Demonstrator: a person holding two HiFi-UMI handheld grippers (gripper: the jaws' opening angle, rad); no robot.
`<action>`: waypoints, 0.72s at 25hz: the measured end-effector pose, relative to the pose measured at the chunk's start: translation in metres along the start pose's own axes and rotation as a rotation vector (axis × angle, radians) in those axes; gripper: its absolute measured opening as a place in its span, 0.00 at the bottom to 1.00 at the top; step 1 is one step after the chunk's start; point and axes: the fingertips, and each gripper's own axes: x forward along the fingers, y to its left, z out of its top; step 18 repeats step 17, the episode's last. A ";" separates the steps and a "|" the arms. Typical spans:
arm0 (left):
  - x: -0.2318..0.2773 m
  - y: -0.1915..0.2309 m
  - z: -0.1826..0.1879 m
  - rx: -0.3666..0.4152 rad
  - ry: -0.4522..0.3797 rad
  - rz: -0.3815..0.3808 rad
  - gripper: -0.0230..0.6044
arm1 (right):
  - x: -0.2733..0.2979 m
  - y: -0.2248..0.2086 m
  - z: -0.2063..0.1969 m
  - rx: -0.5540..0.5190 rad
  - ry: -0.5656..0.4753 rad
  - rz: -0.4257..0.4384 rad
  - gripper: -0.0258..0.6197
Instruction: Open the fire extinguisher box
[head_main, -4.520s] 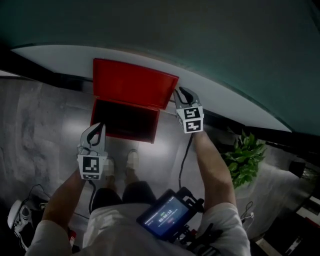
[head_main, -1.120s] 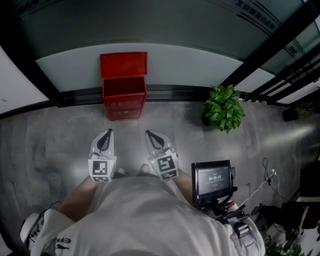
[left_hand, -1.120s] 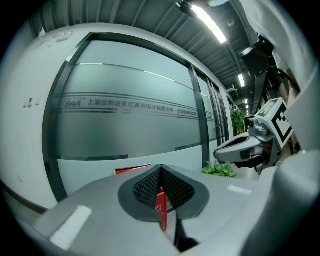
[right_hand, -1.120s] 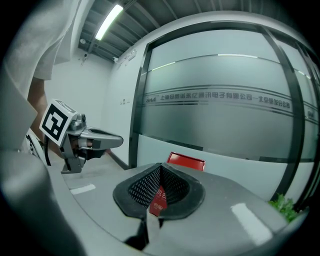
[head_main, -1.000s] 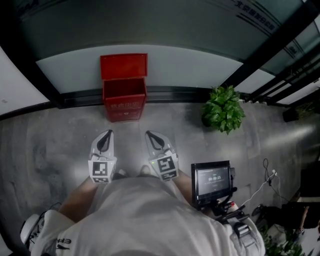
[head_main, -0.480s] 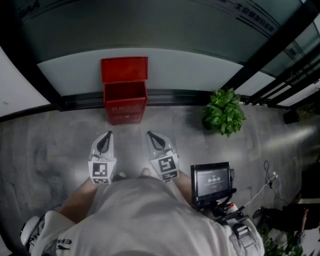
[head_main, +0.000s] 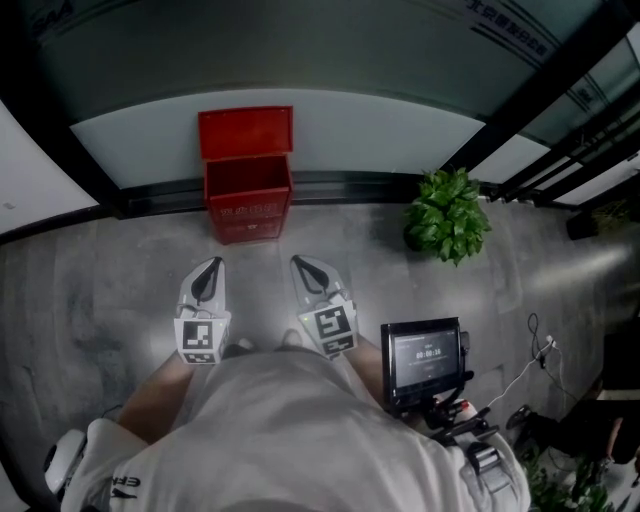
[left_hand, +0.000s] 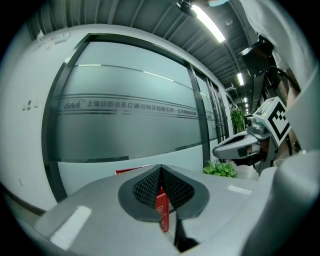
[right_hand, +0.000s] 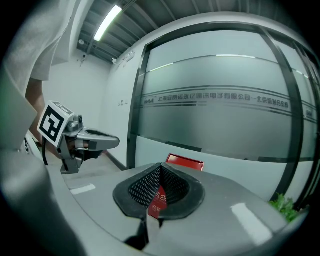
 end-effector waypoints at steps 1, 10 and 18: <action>0.000 0.000 0.000 -0.001 0.000 0.000 0.04 | 0.000 0.000 0.000 0.000 0.000 0.000 0.06; 0.001 -0.002 0.000 0.005 0.001 -0.004 0.04 | 0.000 0.000 -0.002 -0.002 0.001 0.002 0.06; -0.001 0.001 0.002 -0.001 -0.005 0.008 0.04 | 0.002 0.000 0.000 -0.012 -0.003 0.007 0.06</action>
